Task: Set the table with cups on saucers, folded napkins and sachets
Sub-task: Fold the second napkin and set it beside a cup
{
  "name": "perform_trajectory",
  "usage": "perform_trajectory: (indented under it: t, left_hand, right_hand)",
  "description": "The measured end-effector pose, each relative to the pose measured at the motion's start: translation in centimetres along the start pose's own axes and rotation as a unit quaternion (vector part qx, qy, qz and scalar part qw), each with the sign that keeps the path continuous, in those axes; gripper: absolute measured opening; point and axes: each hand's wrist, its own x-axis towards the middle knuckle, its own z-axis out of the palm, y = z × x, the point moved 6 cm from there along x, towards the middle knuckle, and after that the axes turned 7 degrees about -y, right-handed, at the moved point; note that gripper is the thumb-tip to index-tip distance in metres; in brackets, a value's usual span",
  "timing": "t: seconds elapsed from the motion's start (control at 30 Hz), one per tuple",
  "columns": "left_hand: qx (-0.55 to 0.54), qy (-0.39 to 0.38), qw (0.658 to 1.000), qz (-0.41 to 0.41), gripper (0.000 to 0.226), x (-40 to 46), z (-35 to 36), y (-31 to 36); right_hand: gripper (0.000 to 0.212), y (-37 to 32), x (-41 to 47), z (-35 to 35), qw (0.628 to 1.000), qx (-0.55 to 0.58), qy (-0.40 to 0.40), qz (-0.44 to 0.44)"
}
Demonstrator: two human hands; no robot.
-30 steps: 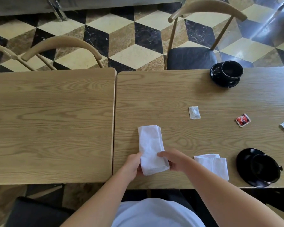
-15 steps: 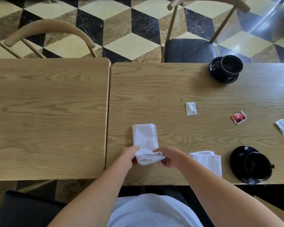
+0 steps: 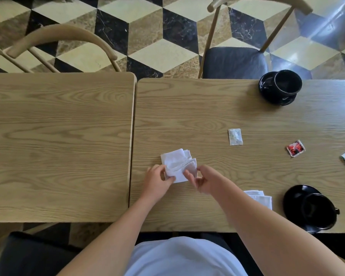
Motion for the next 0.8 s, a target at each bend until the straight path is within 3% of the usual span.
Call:
perform_trajectory:
  t: [0.07,0.13,0.17,0.2,0.3,0.4,0.5,0.6,0.73,0.8]
  left_hand:
    - [-0.016,-0.005,1.000,-0.017,0.019,0.8,-0.3,0.1]
    - [-0.061,-0.031,0.997,-0.046,0.011,1.2,-0.5,0.1]
    - [-0.077,-0.047,0.994,-0.055,0.011,1.3,-0.6,0.1]
    - [-0.089,-0.059,0.993,-0.054,0.017,1.4,-0.6,0.0]
    - [-0.110,-0.089,0.989,-0.051,0.031,1.6,-0.7,0.0]
    - [-0.151,-0.109,0.980,-0.069,0.034,1.8,-0.4,0.0]
    - [-0.205,-0.111,0.966,-0.107,0.030,2.0,0.2,-0.3]
    - [-0.252,-0.100,0.953,-0.136,0.030,2.5,0.8,-0.5]
    - [-0.260,-0.093,0.947,-0.166,0.023,3.2,1.1,-0.8]
    - [-0.242,-0.084,0.950,-0.179,0.027,3.4,1.1,-0.9]
  right_hand:
    - [0.021,-0.8,-0.4,-0.4,0.973,-0.215,0.071,-0.050]
    - [0.017,-2.9,-1.0,-0.6,0.855,-0.454,0.167,-0.188]
    - [0.021,-3.8,-1.3,-0.2,0.803,-0.507,0.178,-0.257]
    - [0.028,-4.3,-1.5,0.3,0.785,-0.517,0.152,-0.306]
    - [0.048,-5.0,-1.2,1.8,0.804,-0.498,0.013,-0.324]
    - [0.049,-4.3,-1.1,2.7,0.822,-0.499,-0.115,-0.250]
    - [0.054,-3.4,-0.5,2.3,0.827,-0.511,-0.175,-0.154]
    - [0.044,-2.9,-0.1,1.6,0.815,-0.545,-0.172,-0.097]
    - [0.022,-4.3,1.5,0.6,0.822,-0.543,-0.055,-0.163]
    - [0.027,-4.4,1.9,0.5,0.825,-0.539,-0.011,-0.168]
